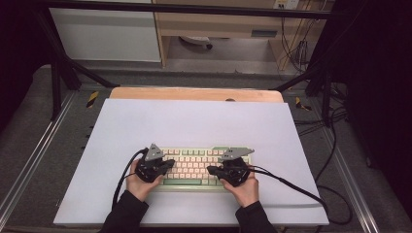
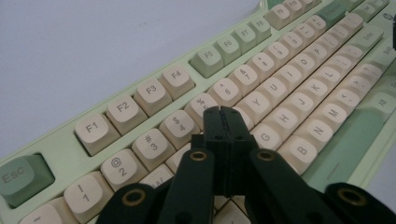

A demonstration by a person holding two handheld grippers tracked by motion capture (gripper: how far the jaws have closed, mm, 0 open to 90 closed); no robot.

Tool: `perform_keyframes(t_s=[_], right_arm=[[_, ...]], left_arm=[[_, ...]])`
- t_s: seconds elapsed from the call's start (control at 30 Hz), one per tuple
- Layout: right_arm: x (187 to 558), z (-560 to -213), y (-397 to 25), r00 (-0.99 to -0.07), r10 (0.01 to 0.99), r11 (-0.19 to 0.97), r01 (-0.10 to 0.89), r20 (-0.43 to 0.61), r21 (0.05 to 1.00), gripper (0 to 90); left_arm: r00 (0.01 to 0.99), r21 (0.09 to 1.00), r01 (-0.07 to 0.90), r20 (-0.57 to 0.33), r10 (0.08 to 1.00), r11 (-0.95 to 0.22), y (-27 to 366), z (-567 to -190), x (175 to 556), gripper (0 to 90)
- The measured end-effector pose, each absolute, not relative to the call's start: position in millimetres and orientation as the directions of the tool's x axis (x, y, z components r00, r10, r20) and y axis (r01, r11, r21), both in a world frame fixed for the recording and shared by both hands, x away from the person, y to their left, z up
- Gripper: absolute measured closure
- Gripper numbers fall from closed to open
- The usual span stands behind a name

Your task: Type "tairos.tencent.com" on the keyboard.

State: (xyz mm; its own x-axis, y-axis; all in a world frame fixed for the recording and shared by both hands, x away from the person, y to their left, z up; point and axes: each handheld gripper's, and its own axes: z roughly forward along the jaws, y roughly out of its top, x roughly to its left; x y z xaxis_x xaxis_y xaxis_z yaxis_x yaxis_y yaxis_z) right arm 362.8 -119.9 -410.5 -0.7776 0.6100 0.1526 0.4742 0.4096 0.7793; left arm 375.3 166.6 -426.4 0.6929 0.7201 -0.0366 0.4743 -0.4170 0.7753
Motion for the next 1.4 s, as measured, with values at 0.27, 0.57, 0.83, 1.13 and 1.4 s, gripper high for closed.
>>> perform_keyframes(t_s=[0.27, 0.57, 0.83, 1.13, 1.4], right_arm=[[363, -409, -120, -0.779, 0.607, 0.407, 0.474, 0.157, 0.781, 90.0], [363, -410, -121, -0.775, 0.611, 0.407, 0.481, 0.159, 0.777, 90.0], [363, -411, -120, -0.777, 0.609, 0.410, 0.478, 0.157, 0.777, 90.0], [363, -412, -120, -0.779, 0.607, 0.408, 0.476, 0.158, 0.779, 90.0], [367, -412, -116, -0.766, 0.617, 0.380, 0.490, 0.180, 0.784, 90.0]], left_arm=[[0.701, 0.783, 0.466, -0.043, 0.712, -0.412, 173, -420, 369, 89.9], [0.694, 0.789, 0.469, -0.050, 0.719, -0.397, 188, -417, 361, 90.0], [0.680, 0.791, 0.478, -0.059, 0.731, -0.381, 201, -416, 356, 89.9], [0.674, 0.791, 0.483, -0.061, 0.736, -0.376, 209, -415, 353, 89.9], [0.670, 0.791, 0.487, -0.066, 0.739, -0.371, 213, -416, 352, 89.9]])
